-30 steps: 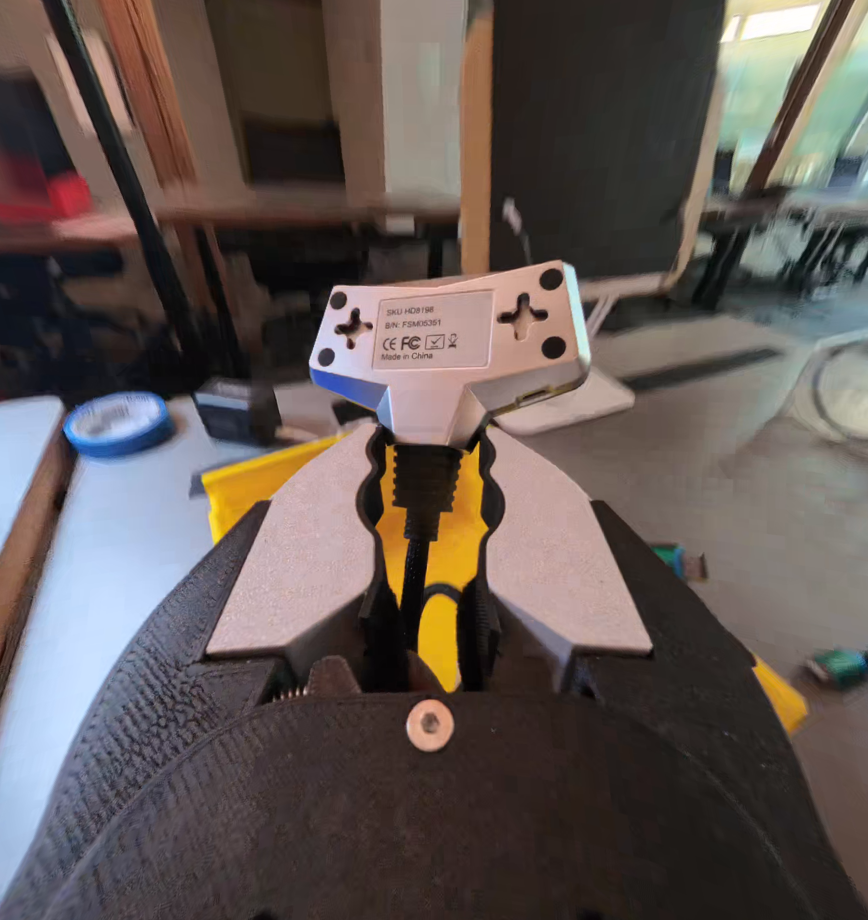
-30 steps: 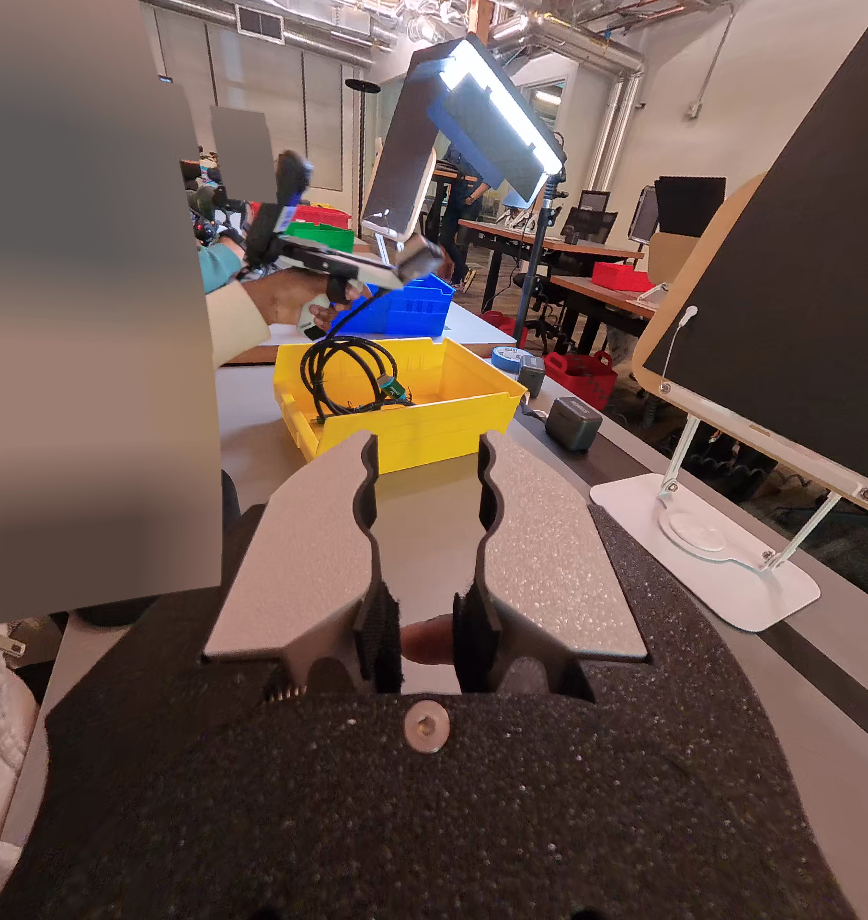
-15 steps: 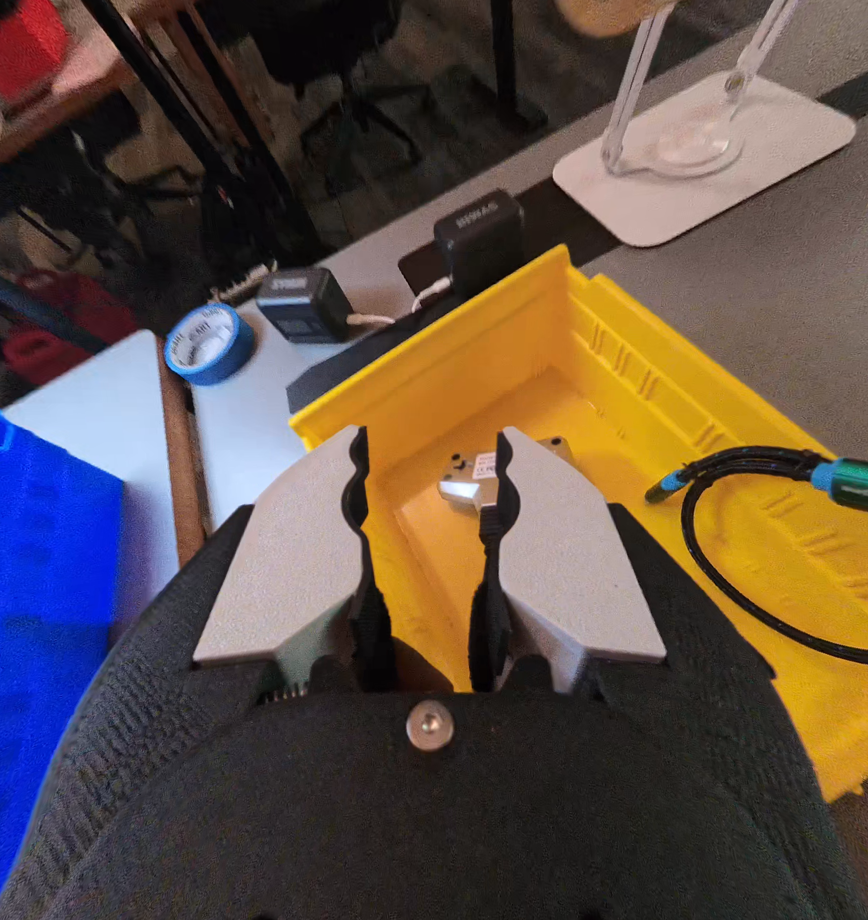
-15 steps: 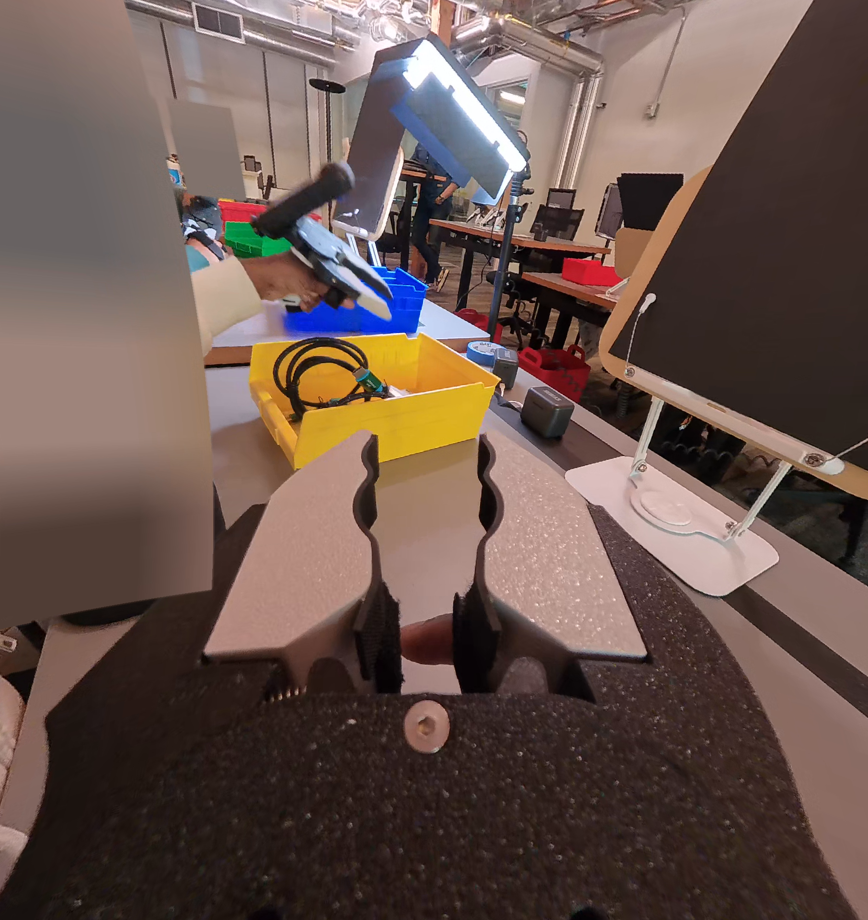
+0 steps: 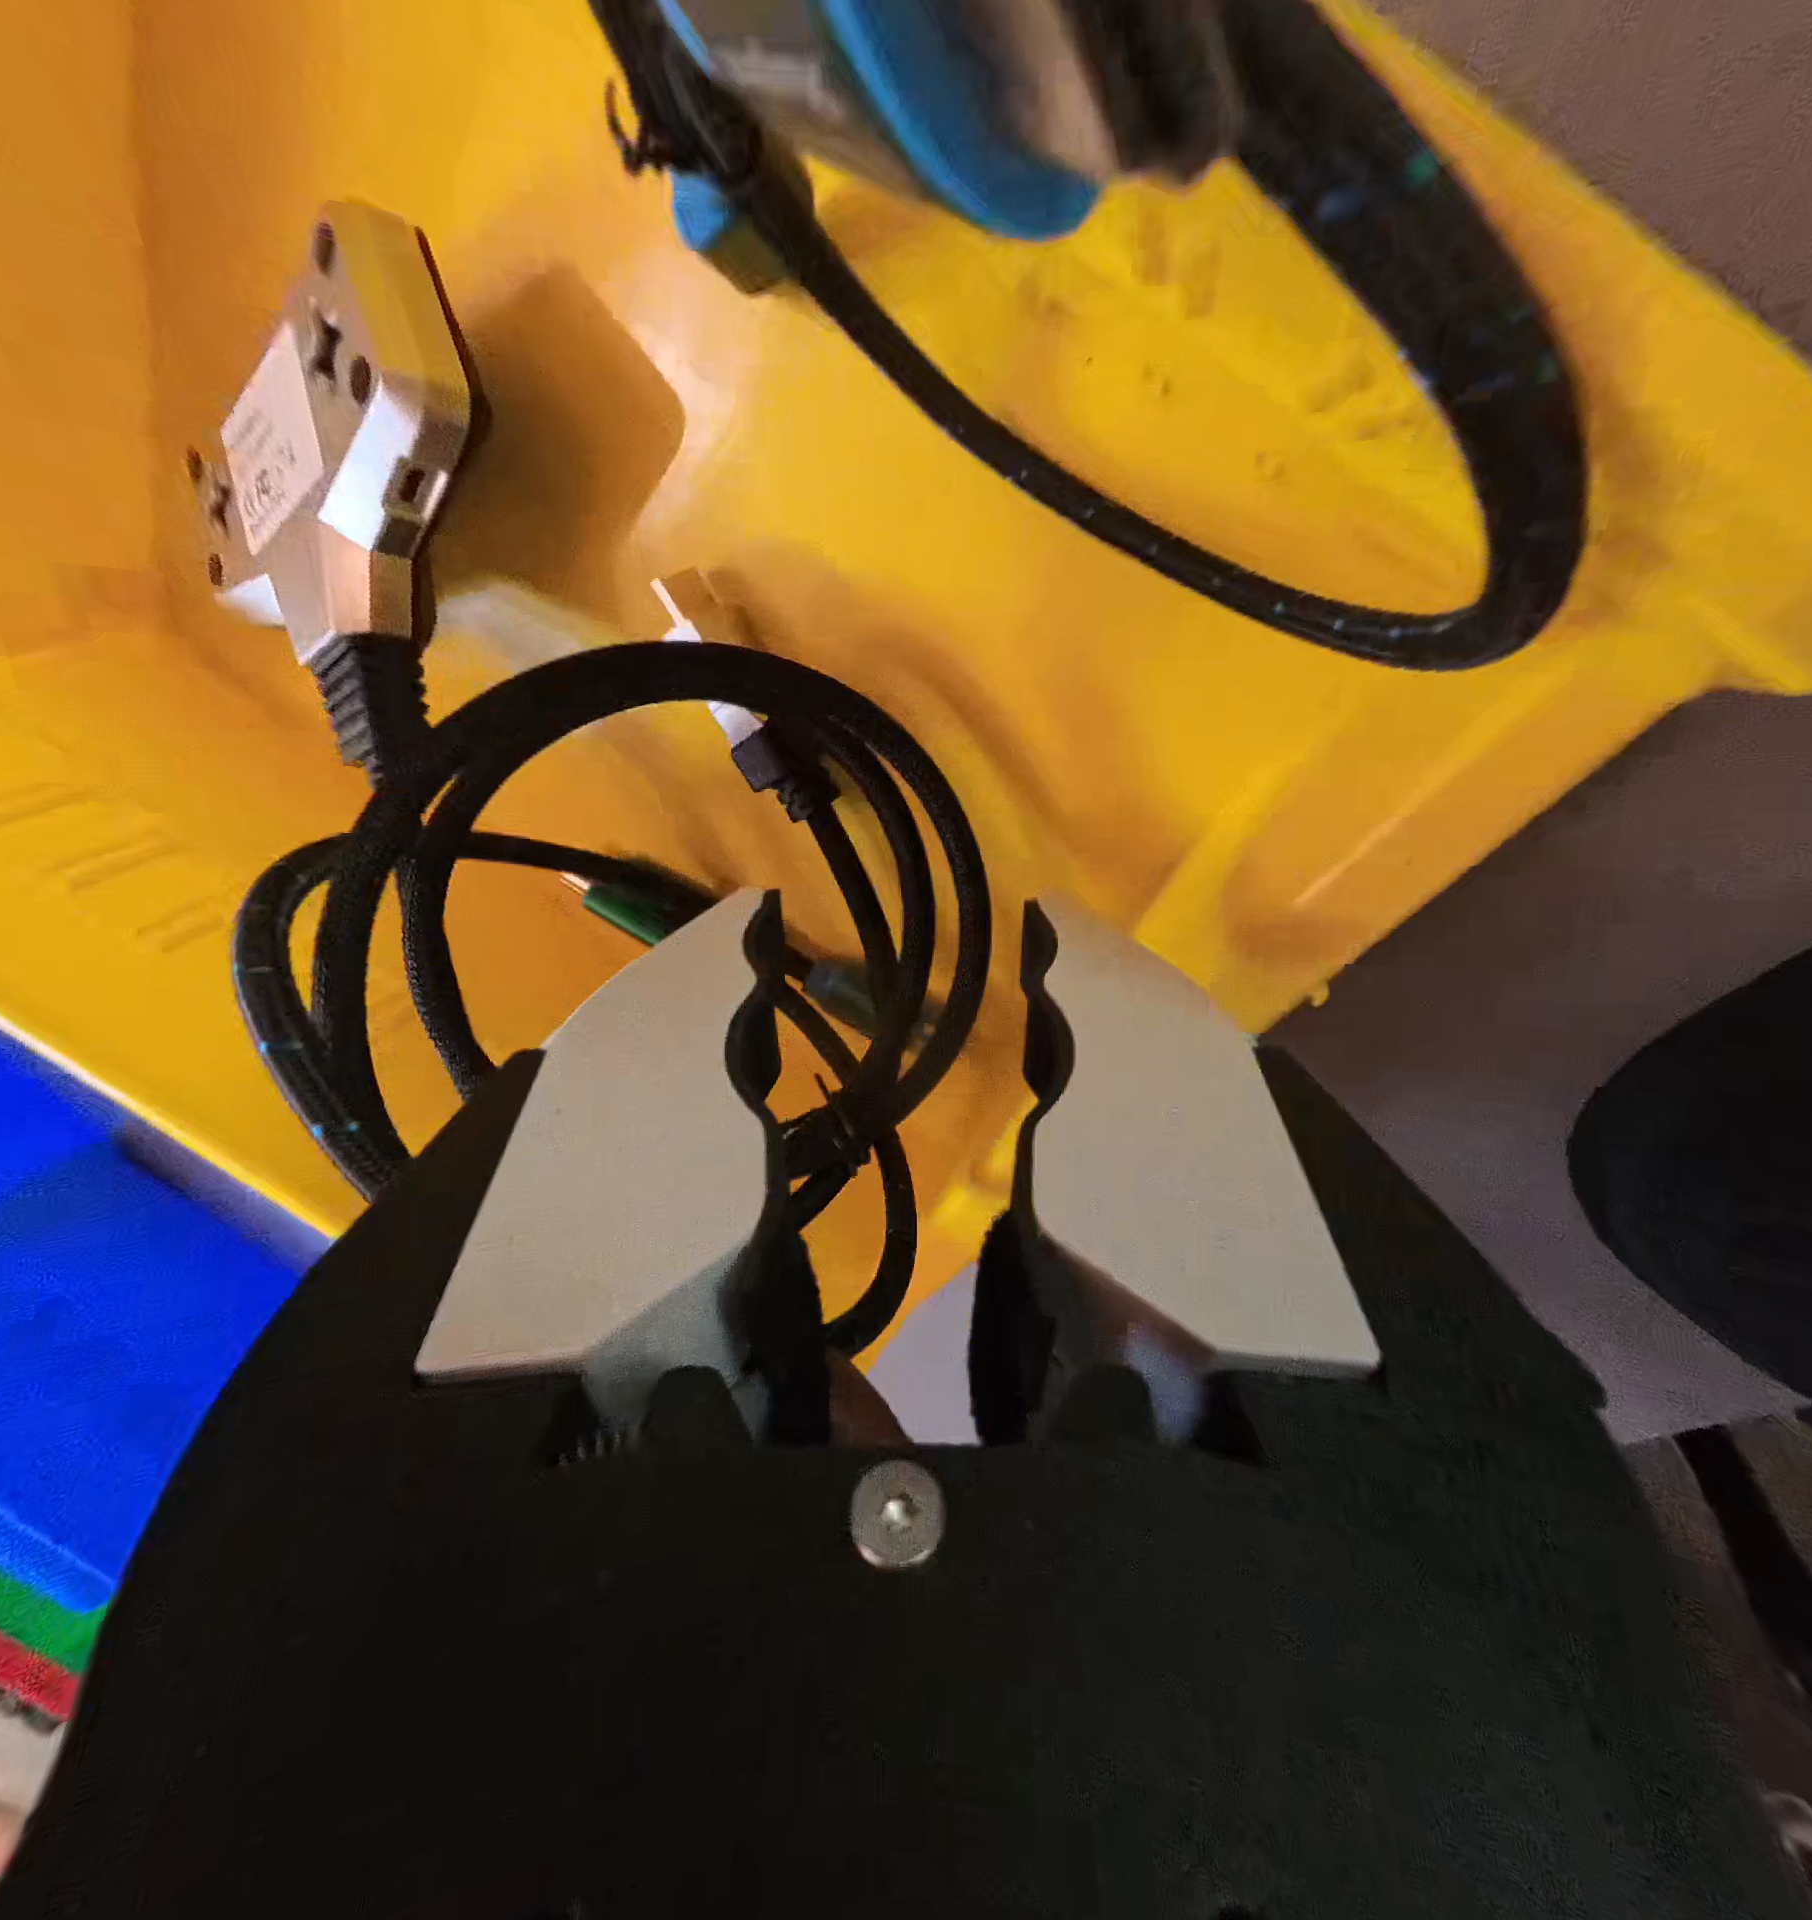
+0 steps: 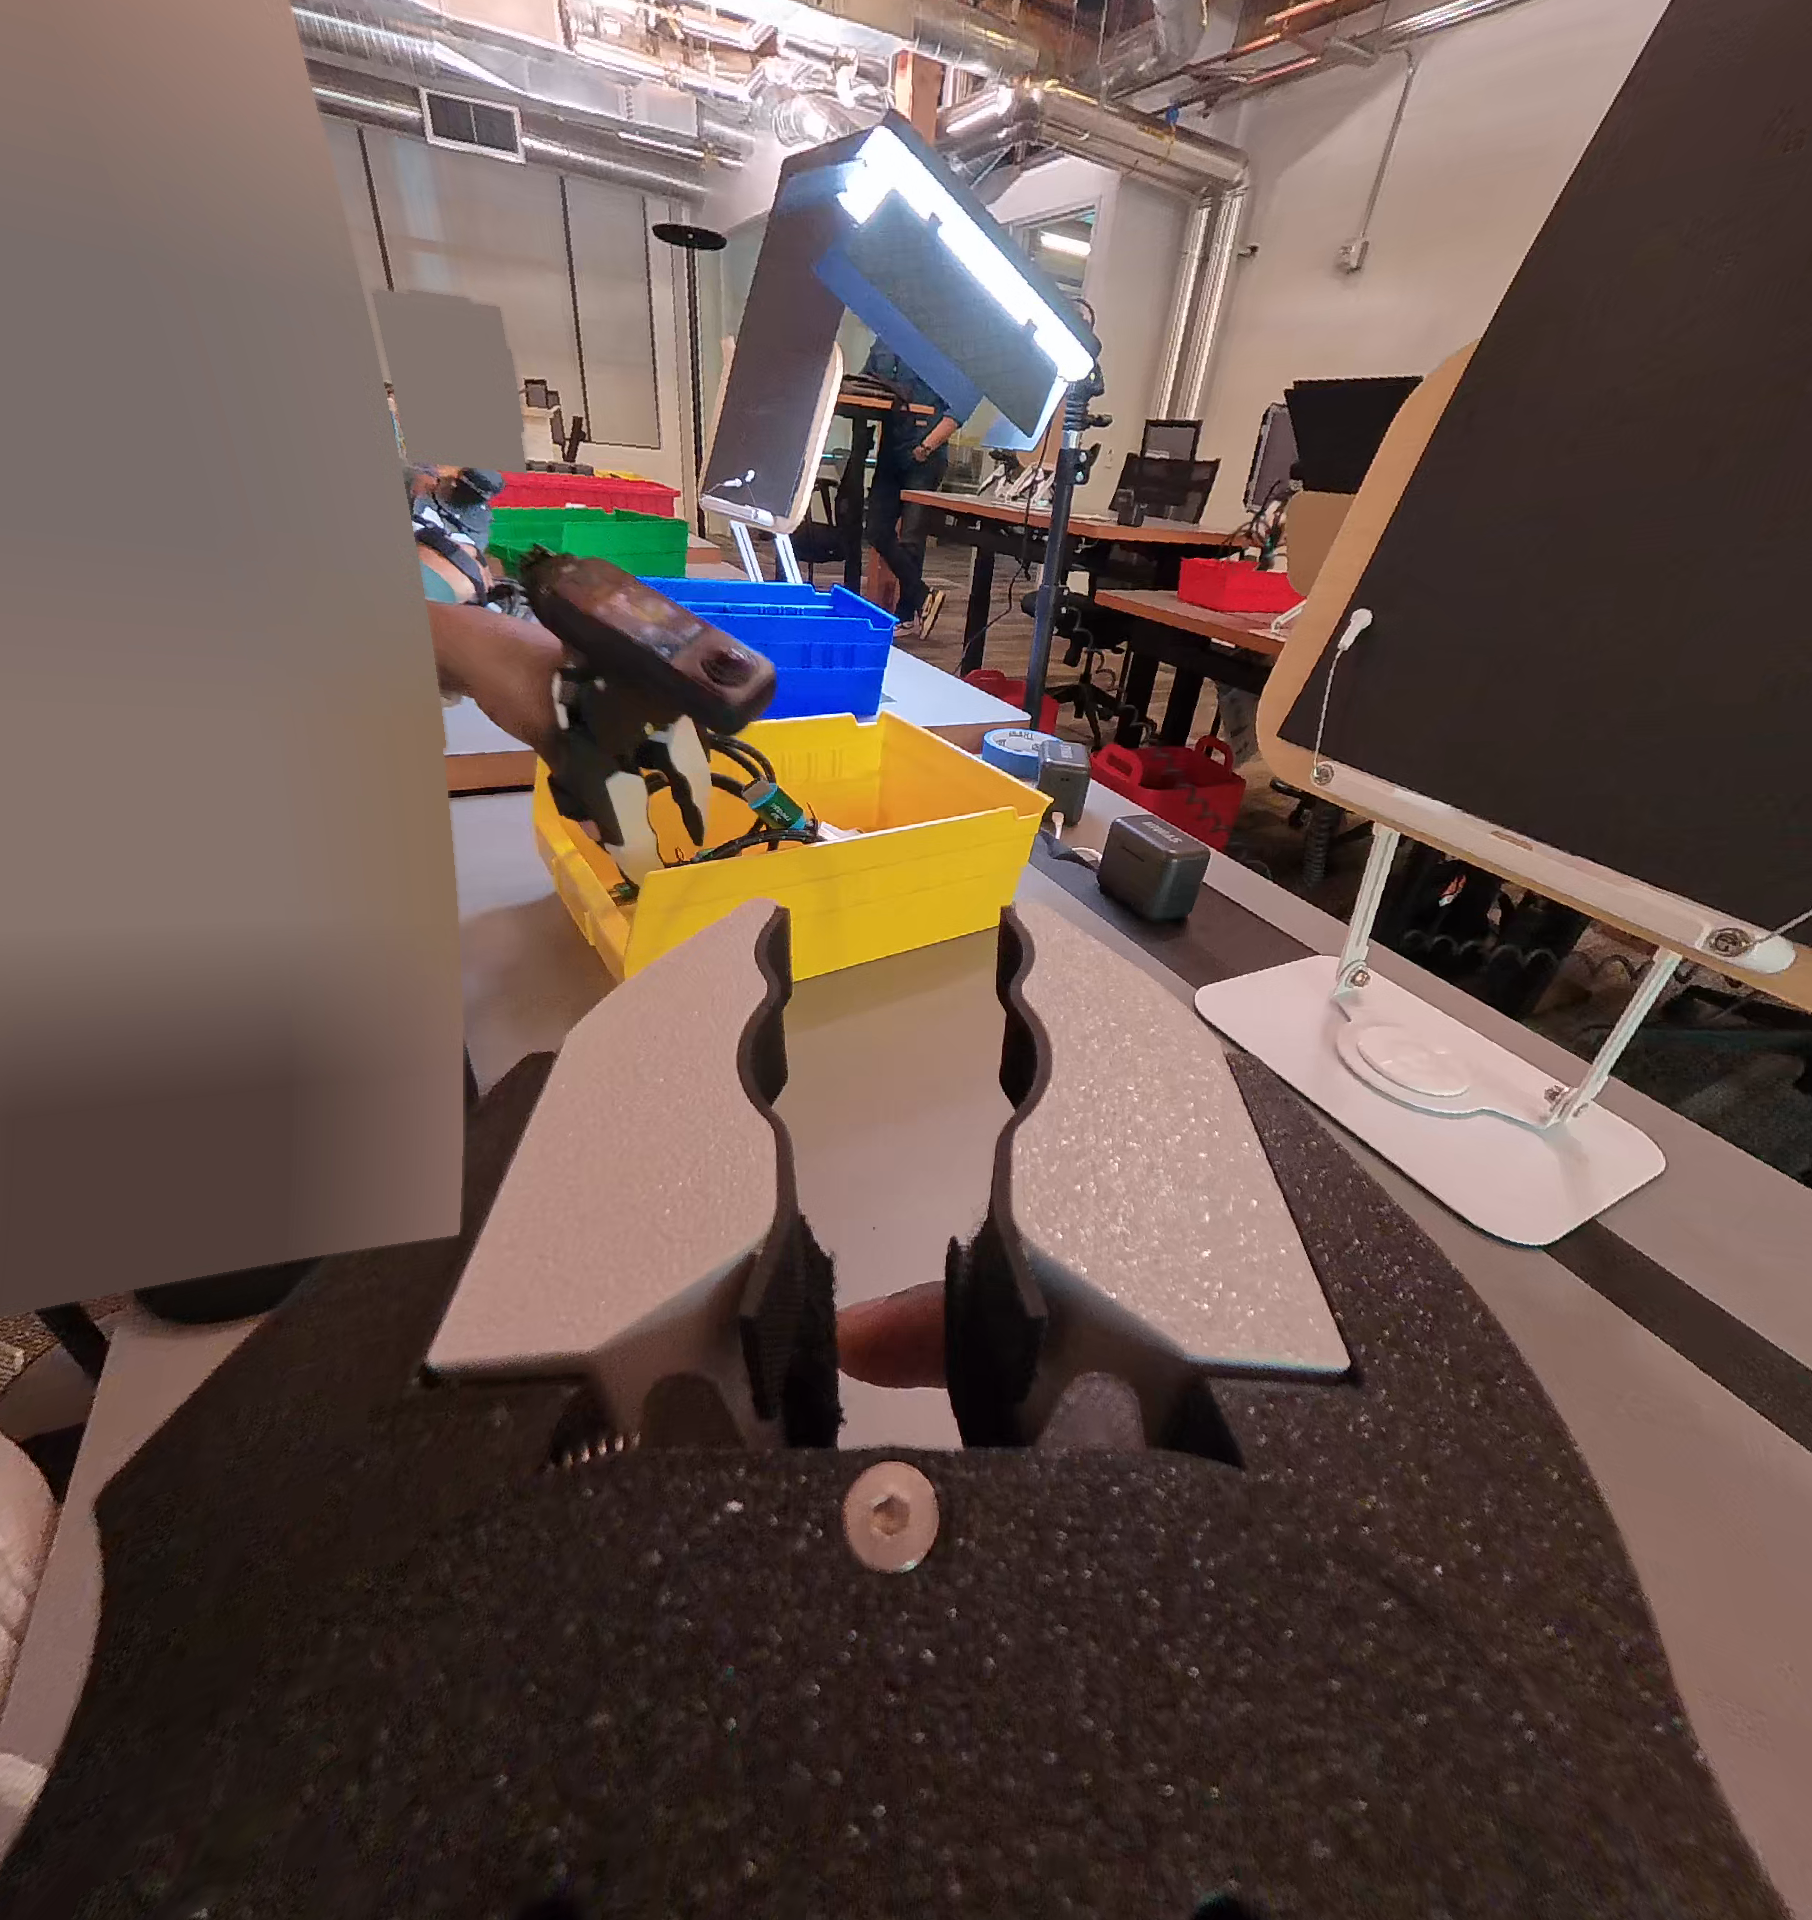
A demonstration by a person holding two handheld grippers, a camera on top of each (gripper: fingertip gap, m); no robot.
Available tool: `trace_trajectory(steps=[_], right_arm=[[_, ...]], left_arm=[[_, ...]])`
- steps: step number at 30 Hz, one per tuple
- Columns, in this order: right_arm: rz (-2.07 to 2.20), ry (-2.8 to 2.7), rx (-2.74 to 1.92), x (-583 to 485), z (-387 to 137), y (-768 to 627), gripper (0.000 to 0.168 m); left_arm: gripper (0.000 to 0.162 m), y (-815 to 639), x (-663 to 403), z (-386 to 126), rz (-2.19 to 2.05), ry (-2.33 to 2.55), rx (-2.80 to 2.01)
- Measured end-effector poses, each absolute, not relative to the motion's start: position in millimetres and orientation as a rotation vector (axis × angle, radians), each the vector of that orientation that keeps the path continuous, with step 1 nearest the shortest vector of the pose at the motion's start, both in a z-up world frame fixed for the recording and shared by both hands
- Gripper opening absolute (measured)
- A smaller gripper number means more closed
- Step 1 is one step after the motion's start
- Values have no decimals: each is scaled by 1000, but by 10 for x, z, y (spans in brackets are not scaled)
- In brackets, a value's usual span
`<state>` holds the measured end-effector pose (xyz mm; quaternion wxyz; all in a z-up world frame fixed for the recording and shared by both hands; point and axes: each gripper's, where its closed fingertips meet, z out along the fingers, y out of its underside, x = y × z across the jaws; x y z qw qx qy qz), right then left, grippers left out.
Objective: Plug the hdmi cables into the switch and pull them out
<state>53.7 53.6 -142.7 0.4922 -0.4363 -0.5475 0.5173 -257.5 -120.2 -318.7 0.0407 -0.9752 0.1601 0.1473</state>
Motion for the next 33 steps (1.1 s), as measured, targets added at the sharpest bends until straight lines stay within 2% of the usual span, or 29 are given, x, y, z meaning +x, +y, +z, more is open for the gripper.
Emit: trace_trajectory(steps=[1,5,12,17,23,27,33], right_arm=[[1254,-1328,-1056,548,-1417,533,38],[1244,-1308,-1044,622,-1374,548,38],[1248,-1270,-1054,727,-1346,602,37],[1235,-1260,-1051,780,-1320,613,36],[1219,-1250,-1052,806,-1291,617,36],[1212,-1247,-1060,810,-1300,623,36],[1213,-1252,-1052,801,-1265,614,35]], left_arm=[[45,-1232,-2636,-3215,486,468,-3036],[46,-1361,-2791,-3278,648,496,-3159],[48,-1430,-2899,-3352,722,603,-3099],[21,-1537,-2903,-3519,520,567,-3069],[14,-1528,-2910,-3491,407,649,-3051],[10,-1224,-2725,-3133,294,563,-2824],[8,-755,-2640,-2067,82,299,-2339]])
